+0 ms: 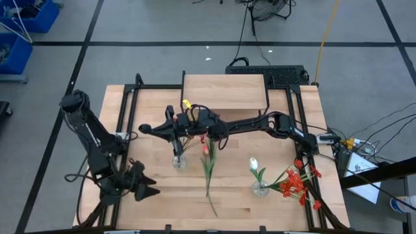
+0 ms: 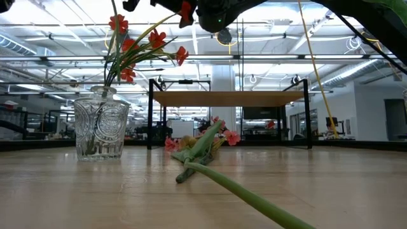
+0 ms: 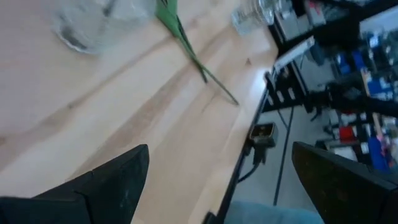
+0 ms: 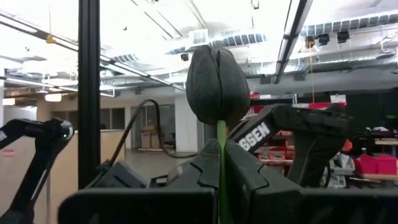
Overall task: Pick and place flowers into a vace then onto a shelf
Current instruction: Put the black flower into the left transparent vase
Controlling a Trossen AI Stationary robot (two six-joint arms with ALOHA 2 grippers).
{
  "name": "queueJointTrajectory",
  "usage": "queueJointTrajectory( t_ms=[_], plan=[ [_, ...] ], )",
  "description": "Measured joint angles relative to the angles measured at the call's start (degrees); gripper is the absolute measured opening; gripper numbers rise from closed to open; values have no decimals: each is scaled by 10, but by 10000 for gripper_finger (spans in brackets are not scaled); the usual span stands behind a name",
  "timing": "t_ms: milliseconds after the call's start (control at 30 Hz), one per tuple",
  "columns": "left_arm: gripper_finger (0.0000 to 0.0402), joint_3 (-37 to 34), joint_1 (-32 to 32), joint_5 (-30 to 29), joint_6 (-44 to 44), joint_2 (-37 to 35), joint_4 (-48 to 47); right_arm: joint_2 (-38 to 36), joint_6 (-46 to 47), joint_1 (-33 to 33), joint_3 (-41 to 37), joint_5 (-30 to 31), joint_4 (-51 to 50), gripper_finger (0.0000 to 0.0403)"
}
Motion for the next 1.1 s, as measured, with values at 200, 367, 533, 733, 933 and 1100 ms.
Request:
queueJointTrajectory(
  t_ms=[200,367,533,733,933,1100],
  plan=[
    [399,0,-11,-22,-37,-10,-40,0,6,6,0,14,16,0],
    [399,0,-11,-23,-37,-10,-39,19,21,7,0,29,33,0],
    [399,0,-10,-23,-39,-10,-34,40,45,2,0,38,45,0],
    [399,0,-10,-23,-39,-10,-37,40,28,2,0,28,31,0],
    [399,0,-10,-26,-39,-10,-37,39,53,1,1,29,55,0],
    [399,0,-10,-25,-39,-10,-39,39,40,1,1,29,63,0]
  ],
)
